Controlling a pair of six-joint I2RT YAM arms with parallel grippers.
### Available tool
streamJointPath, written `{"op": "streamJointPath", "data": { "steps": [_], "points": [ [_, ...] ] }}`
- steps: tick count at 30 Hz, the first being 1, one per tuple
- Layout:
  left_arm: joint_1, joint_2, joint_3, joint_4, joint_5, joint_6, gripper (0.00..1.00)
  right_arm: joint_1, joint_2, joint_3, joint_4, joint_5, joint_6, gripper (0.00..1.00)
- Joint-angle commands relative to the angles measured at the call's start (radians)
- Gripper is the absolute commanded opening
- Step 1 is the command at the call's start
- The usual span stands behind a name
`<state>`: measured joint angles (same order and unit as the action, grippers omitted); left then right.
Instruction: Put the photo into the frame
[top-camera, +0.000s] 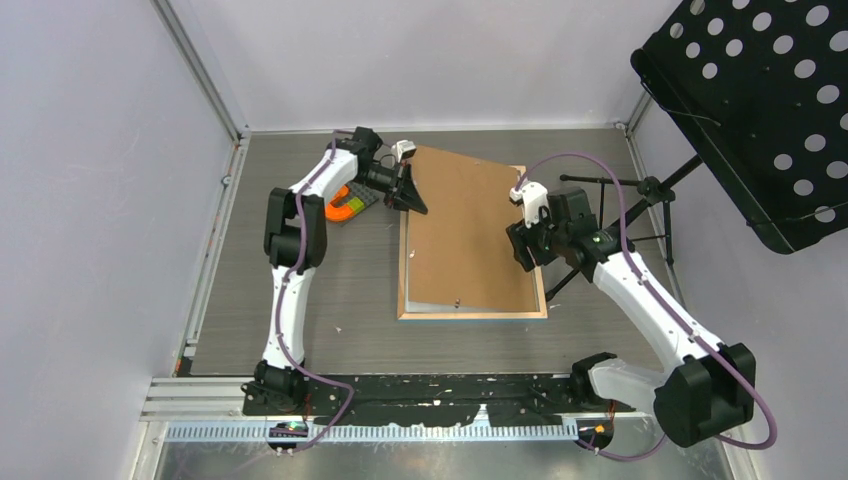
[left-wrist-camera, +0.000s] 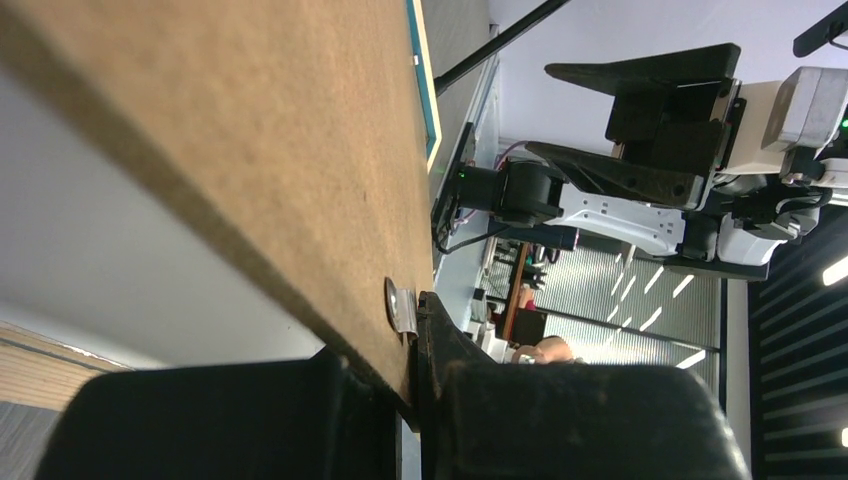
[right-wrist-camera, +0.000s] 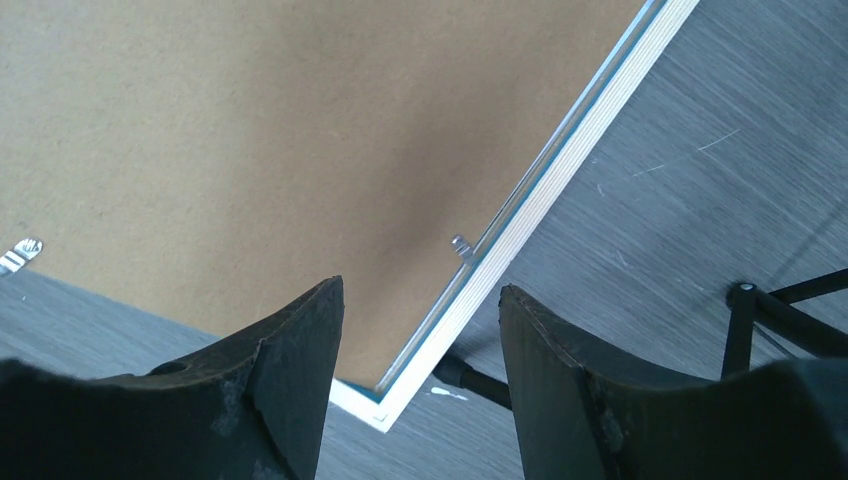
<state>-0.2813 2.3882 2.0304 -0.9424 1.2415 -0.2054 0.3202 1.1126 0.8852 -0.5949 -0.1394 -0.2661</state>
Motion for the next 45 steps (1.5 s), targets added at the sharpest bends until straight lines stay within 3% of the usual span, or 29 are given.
{"op": "streamJointPath", "data": {
  "steps": [1,23,33,45],
  "points": [
    [-0.007,0.003,0.044,-0.028,0.039,0.035,0.00,-0.007,0.044,0.073,0.055,0.053,0.028,0.64],
    [-0.008,0.024,0.048,-0.013,0.055,0.031,0.00,-0.136,0.426,0.197,0.141,0.006,0.138,0.63],
    [-0.013,0.032,0.058,-0.026,0.065,0.055,0.00,-0.179,0.536,0.226,0.184,0.005,0.156,0.63],
    [-0.015,0.053,0.068,-0.051,0.071,0.103,0.00,-0.220,0.632,0.247,0.197,-0.100,0.184,0.63]
  ]
}}
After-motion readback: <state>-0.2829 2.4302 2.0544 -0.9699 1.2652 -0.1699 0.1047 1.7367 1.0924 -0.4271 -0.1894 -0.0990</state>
